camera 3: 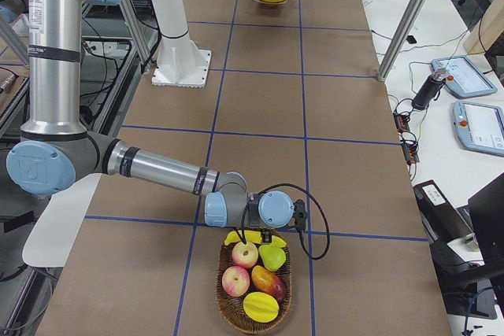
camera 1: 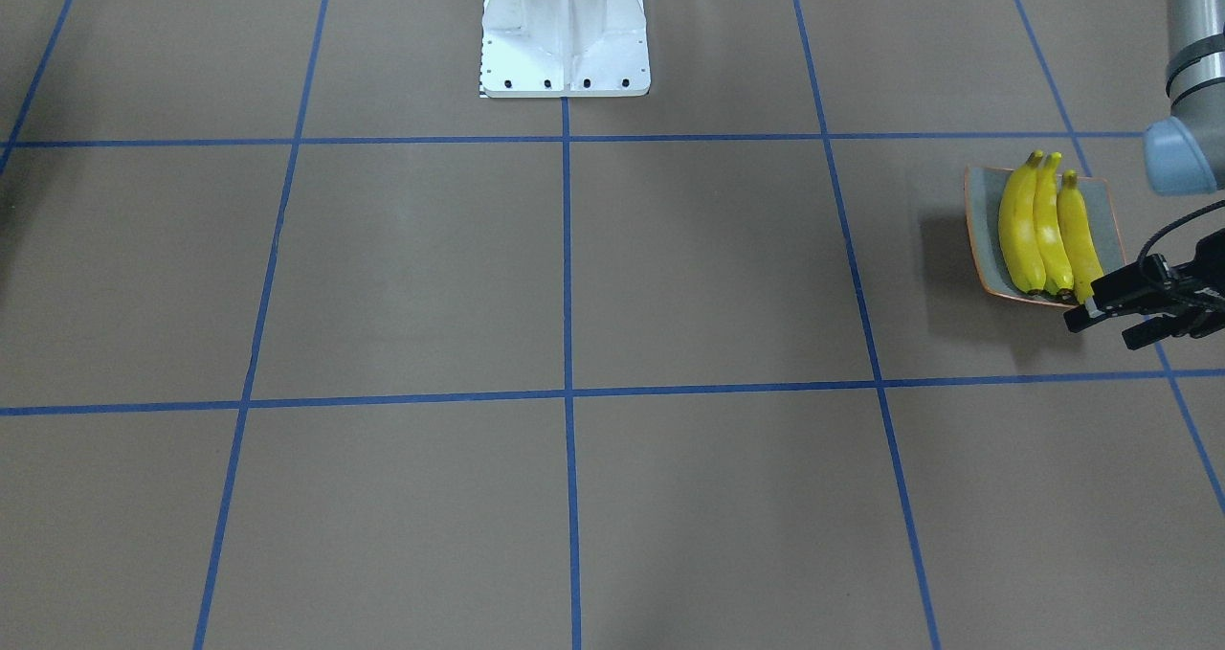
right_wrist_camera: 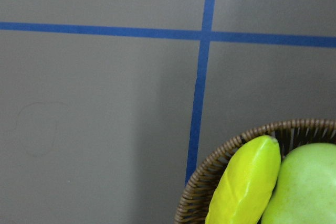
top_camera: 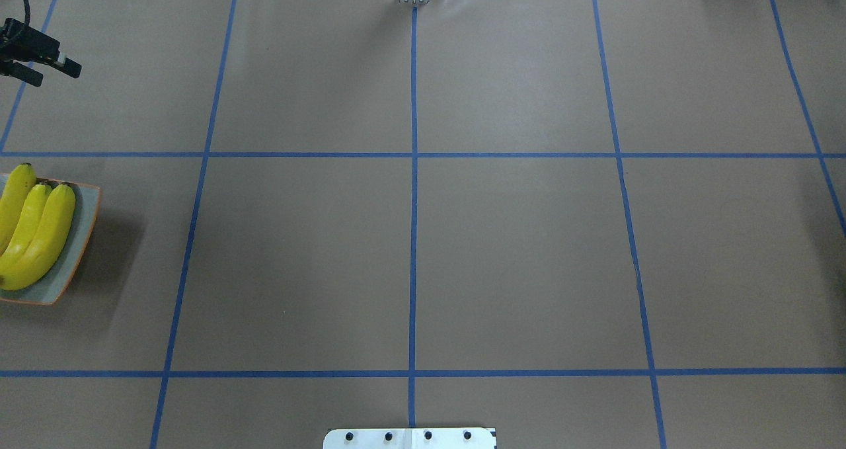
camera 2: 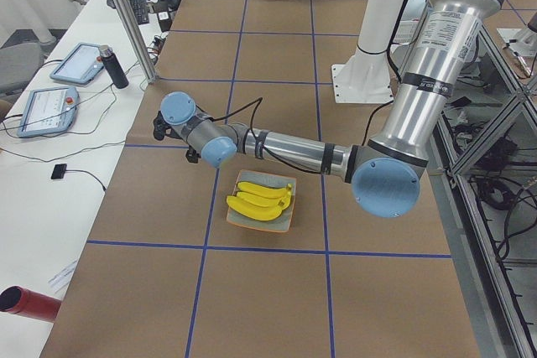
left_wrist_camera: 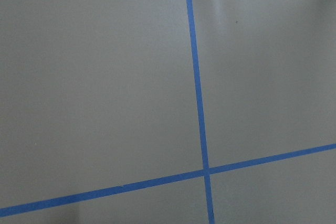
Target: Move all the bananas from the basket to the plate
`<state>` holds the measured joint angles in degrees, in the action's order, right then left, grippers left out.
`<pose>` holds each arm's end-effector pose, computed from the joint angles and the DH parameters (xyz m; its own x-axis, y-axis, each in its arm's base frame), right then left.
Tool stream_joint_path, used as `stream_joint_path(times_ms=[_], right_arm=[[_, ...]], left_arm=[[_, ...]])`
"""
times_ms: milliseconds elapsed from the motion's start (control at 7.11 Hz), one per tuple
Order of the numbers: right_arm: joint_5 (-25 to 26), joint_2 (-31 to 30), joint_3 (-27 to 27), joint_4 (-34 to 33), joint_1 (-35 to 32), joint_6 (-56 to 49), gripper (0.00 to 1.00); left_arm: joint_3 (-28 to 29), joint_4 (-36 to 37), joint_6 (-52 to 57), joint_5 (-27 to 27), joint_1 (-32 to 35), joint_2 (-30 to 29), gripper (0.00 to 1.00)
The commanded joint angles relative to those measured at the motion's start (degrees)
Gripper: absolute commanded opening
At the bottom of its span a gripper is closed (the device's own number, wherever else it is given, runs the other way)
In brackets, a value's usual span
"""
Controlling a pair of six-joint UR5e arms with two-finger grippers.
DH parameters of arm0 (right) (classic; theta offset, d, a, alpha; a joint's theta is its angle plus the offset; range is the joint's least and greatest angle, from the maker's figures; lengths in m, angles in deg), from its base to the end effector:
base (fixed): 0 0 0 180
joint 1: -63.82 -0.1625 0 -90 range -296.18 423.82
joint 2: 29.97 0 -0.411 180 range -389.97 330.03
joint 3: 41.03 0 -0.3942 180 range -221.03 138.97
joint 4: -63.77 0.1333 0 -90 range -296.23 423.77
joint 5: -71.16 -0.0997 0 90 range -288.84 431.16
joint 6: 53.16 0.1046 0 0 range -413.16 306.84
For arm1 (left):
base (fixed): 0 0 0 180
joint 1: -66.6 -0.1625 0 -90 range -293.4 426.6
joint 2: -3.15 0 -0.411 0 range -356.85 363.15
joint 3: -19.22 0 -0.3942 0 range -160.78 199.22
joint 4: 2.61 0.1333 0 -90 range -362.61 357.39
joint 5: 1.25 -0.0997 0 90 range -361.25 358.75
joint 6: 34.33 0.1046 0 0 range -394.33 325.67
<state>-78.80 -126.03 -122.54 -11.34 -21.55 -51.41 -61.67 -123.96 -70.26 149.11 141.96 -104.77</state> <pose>0.0072 -0.4402 0.7220 0.5008 -0.0151 0.8654 0.0655 0.9976 -0.0205 0.1171 -0.6160 0.4684 0.3861 0.1065 -0.9163 0.0412 0.9903 0.1324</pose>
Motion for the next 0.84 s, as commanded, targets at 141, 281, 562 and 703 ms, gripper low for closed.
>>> stream_joint_path(times_ms=[141,281,562,703], right_arm=[[0.36,-5.53,-3.74,-0.04,1.97,3.35,1.0],[0.89,-6.33,-4.26,0.05,2.32,3.26,1.0],[2.12,-7.82,-4.27,0.05,2.93,3.08,1.0],[3.52,-8.09,-4.27,0.13,2.94,2.47,1.0]], left_arm=[[-0.06,-0.03,0.07,0.03,-0.04,0.16,1.0],[-0.06,-0.11,-0.02,0.37,-0.04,0.25,1.0],[-0.15,-0.29,0.07,0.47,-0.04,0.6,1.0],[-0.06,-0.38,0.07,0.55,-0.13,0.6,1.0]])
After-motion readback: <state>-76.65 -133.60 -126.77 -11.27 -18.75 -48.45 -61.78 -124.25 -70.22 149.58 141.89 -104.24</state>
